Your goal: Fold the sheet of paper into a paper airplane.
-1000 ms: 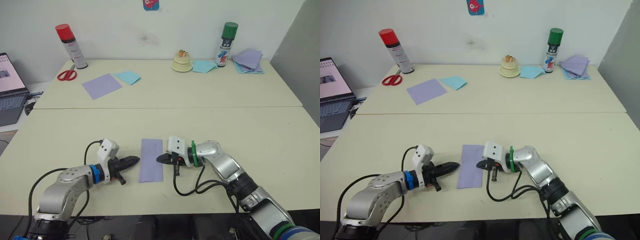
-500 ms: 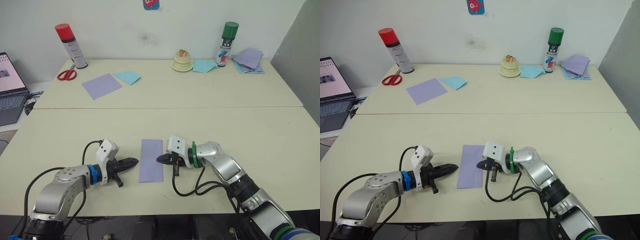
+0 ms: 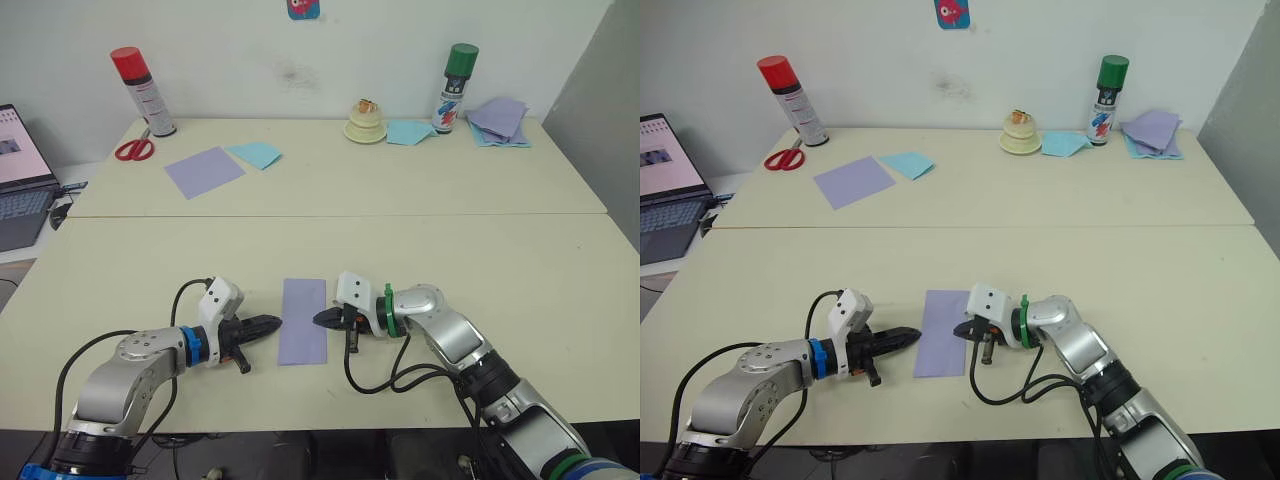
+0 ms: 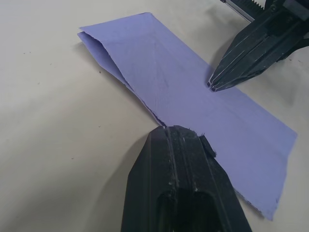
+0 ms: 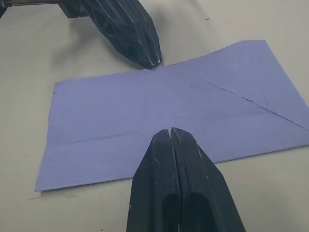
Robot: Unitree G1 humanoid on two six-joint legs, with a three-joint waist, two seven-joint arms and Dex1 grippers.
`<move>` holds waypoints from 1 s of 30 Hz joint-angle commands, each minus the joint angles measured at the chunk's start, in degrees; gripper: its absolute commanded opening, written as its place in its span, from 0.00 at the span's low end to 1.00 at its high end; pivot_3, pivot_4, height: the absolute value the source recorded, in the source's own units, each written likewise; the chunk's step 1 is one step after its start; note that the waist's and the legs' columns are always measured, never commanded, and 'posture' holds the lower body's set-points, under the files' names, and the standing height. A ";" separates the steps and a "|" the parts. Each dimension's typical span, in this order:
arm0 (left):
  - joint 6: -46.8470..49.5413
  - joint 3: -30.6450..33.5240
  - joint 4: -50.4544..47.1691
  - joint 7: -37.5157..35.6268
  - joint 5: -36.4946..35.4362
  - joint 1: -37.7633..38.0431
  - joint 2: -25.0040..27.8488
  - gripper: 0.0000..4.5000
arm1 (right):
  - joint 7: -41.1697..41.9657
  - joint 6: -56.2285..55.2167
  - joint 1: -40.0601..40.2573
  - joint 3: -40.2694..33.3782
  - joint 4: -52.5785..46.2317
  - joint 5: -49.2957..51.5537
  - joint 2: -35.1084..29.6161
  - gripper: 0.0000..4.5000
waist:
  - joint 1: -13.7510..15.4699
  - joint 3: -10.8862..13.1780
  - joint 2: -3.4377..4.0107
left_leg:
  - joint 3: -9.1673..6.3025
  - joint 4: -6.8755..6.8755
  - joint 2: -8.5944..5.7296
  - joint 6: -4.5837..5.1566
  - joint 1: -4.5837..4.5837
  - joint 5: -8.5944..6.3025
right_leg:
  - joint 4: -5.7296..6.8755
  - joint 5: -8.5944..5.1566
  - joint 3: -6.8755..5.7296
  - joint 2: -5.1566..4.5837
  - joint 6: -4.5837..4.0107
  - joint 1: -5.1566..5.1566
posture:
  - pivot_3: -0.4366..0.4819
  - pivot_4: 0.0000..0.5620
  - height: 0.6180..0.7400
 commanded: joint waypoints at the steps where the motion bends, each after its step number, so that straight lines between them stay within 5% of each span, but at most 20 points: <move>1: -0.43 1.24 -1.40 -0.41 -1.27 -1.34 -0.26 0.00 | -0.24 1.32 0.85 0.78 0.97 -0.68 -0.24 0.00 | 0.00 0.00 0.00 | 0.00 0.00 0.00 0.00 0.00 0.00 | 0.00 0.00 0.00 0.00 0.00 0.00 | 0.48 0.27 1.00; 30: -8.29 -0.63 14.28 -1.64 5.30 -13.20 -2.36 0.00 | -1.12 1.68 1.02 0.74 1.19 -0.87 1.13 0.00 | -0.20 0.00 -0.01 | 0.00 -0.01 0.05 0.00 0.01 0.00 | 0.07 0.00 0.03 0.11 0.00 0.00 | 0.48 0.27 1.00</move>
